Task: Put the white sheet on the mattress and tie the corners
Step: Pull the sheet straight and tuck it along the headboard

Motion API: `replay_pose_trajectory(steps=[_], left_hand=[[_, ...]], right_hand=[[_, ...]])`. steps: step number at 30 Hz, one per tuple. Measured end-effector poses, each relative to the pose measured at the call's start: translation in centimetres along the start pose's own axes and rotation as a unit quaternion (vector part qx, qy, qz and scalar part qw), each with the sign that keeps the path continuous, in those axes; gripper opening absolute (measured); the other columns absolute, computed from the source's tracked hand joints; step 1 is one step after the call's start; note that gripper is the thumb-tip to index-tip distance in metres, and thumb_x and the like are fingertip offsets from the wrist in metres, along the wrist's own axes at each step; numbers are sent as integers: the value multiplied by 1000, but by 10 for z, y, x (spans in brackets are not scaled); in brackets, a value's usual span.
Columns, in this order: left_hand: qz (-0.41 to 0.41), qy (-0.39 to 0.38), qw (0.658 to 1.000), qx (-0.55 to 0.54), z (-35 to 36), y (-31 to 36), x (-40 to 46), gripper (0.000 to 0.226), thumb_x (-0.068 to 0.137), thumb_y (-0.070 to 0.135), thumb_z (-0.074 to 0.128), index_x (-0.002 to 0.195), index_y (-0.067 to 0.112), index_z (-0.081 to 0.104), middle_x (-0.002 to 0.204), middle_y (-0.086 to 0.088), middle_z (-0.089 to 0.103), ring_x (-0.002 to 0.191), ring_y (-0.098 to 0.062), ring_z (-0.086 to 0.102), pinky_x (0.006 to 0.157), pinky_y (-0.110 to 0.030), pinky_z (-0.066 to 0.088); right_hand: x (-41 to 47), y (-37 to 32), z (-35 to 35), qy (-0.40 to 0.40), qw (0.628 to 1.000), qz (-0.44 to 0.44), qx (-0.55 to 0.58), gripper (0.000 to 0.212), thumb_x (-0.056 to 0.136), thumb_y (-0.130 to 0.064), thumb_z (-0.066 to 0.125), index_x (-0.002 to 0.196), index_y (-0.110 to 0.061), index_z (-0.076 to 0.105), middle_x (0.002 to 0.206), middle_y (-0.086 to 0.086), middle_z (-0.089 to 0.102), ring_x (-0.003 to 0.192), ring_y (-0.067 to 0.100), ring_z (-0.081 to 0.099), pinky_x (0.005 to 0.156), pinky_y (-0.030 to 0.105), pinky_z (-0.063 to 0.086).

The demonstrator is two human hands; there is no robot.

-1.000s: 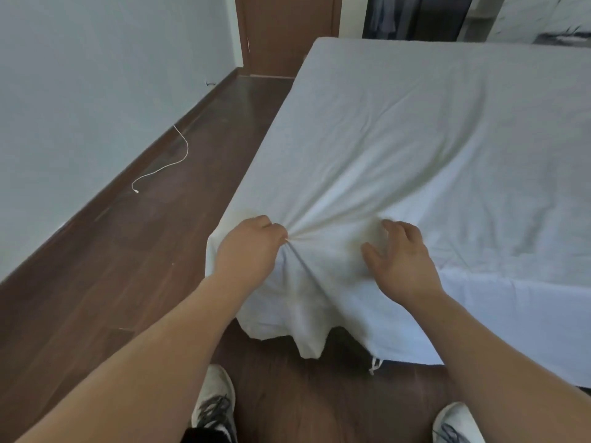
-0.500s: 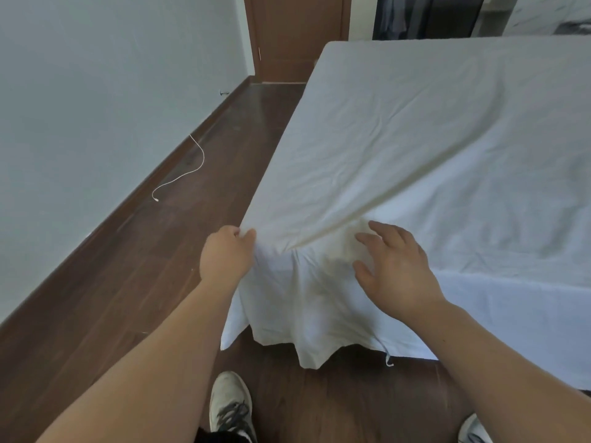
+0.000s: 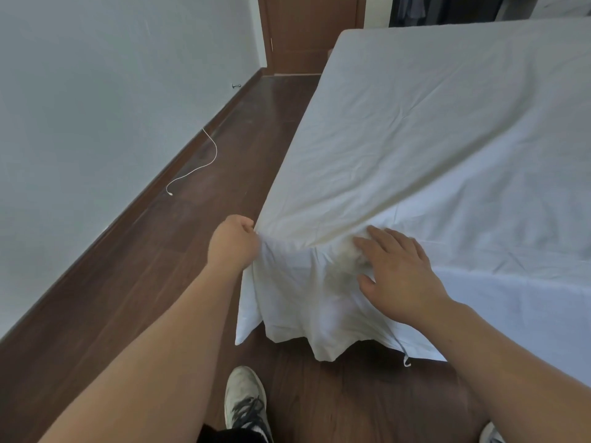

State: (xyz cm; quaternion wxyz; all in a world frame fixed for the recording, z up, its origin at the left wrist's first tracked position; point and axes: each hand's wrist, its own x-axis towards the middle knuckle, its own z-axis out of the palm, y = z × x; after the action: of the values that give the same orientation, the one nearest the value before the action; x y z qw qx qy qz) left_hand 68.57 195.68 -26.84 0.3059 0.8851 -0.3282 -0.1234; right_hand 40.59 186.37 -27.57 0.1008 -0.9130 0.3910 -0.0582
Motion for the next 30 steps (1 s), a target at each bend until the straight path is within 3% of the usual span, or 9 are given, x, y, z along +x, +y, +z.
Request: replay_pose_trajectory(steps=[2,5,10,22,24,28,30], left_hand=[[0,-67,998,19,4,1,-5,11,81,14,52,86,12,62,82,-3,65,79,-28,62,64,-36,47],[21,-54,995,83,5,0,-8,9,84,12,52,78,13,58,76,-3,63,72,-24,60,57,-31,39],[69,-17,971,229,2,-3,-4,8,96,10,57,92,12,64,81,-4,63,73,-23,63,72,-37,58],[106,60,968,218,-17,-16,6,13,98,18,53,99,25,63,90,-1,63,82,-26,61,76,-45,59],[70,38,967,240,-16,-13,5,12,96,16,56,98,26,63,89,-1,63,83,-27,63,79,-46,60],[-44,-114,952,279,-10,-16,-1,13,86,5,57,86,13,68,89,-9,66,81,-30,64,86,-47,59],[-65,-107,953,276,-8,-14,-5,13,88,6,55,93,10,66,102,-11,63,89,-32,62,90,-50,57]], right_hand=[[0,1,0,-7,1000,3,-5,67,95,-42,52,157,-36,27,169,-5,15,156,22,9,128,48,8],[1,0,-2,-12,1000,4,-3,67,95,-43,53,157,-36,27,169,-5,16,156,22,9,128,48,9],[0,0,-2,-16,1000,4,-6,67,96,-44,52,158,-36,27,170,-5,15,156,22,9,128,48,9],[-1,1,-8,-27,1000,4,-8,66,98,-44,49,159,-37,24,170,-7,11,156,20,7,128,44,8],[-1,1,-8,-28,1000,3,-10,66,98,-44,49,159,-37,24,170,-7,11,156,21,7,128,44,8],[-3,0,-8,-28,999,-7,-18,68,96,-45,50,159,-35,25,171,-4,12,157,23,8,128,47,9],[-4,1,-8,-35,999,-8,-16,69,96,-45,51,159,-35,24,171,-3,10,157,23,6,128,47,8]])
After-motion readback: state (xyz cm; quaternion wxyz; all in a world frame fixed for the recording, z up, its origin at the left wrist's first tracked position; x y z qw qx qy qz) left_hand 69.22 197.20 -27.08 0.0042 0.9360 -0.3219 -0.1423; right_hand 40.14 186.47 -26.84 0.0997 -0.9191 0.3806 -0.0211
